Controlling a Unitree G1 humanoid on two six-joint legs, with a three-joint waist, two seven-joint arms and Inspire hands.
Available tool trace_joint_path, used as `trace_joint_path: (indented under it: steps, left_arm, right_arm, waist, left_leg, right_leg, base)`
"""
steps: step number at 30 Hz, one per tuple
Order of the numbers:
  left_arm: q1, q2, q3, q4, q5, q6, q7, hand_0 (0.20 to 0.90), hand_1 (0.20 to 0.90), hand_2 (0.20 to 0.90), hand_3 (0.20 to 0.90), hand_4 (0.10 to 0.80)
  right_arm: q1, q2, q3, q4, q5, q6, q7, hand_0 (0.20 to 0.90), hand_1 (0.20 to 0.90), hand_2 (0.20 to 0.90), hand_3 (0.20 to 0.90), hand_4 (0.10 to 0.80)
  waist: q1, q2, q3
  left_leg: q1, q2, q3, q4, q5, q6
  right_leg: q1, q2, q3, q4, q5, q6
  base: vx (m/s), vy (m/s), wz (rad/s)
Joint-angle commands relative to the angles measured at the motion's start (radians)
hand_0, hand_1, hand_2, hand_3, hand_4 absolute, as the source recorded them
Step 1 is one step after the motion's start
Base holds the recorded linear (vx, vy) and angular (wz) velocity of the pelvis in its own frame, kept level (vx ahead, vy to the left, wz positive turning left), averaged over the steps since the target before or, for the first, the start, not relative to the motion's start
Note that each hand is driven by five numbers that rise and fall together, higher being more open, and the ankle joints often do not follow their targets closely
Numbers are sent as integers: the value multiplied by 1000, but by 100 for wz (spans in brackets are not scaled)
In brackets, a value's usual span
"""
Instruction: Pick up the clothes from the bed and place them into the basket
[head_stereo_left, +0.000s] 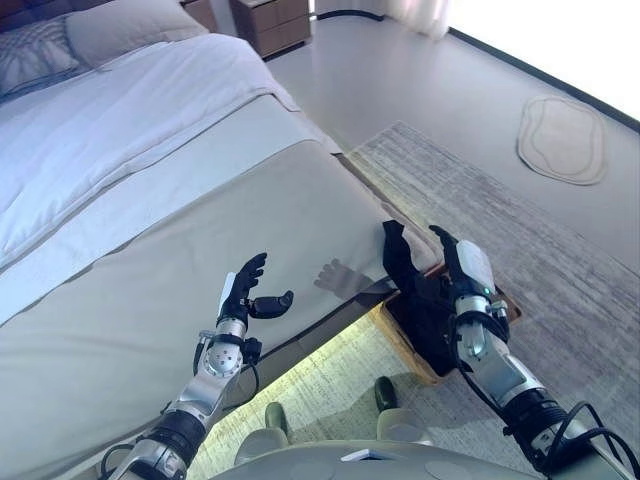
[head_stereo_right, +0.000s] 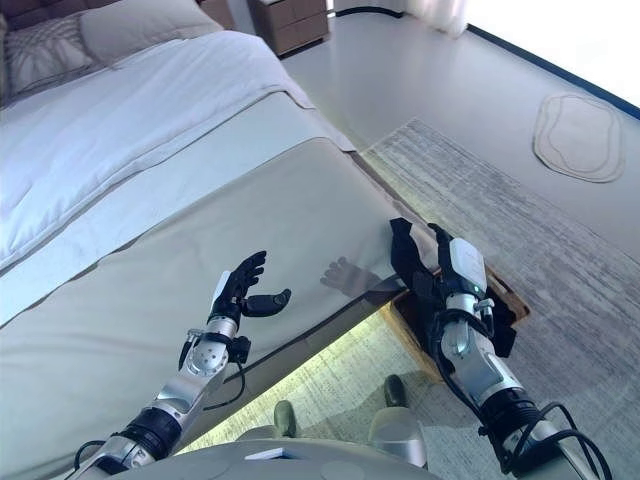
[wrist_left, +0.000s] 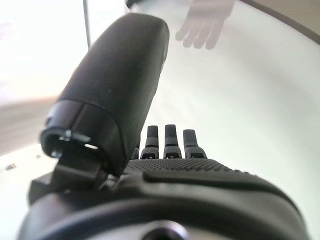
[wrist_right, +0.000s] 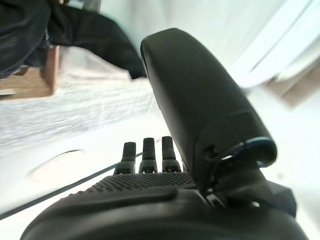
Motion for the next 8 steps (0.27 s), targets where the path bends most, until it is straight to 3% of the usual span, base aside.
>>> trace_joint_path:
  steps: [1,8]
  left_arm:
    - [-27,64,30,35,55,-113,7,900,900,900,900,800]
    - [11,73,77,84,46,-98,-64,900,900,900,900,800]
  right_arm:
    - [-61,-19,15,-54,-80,-89,-81,900,900,900,900,800]
    - [-40,20,61,18,-67,-73,-69,900,900,900,900,800]
  waist:
    - [33,-50,-77]
    - [83,-59,-103]
  left_leg:
    - [-10,22,-86,6,-52,11]
    - [-24,20,-107,6,-46,8]
  right_leg:
    - [22,-32,-43,10,-27,-6]
    - [43,-48,-114,10,-39,2]
  base:
    - [17,-32,20]
    - [13,-29,21]
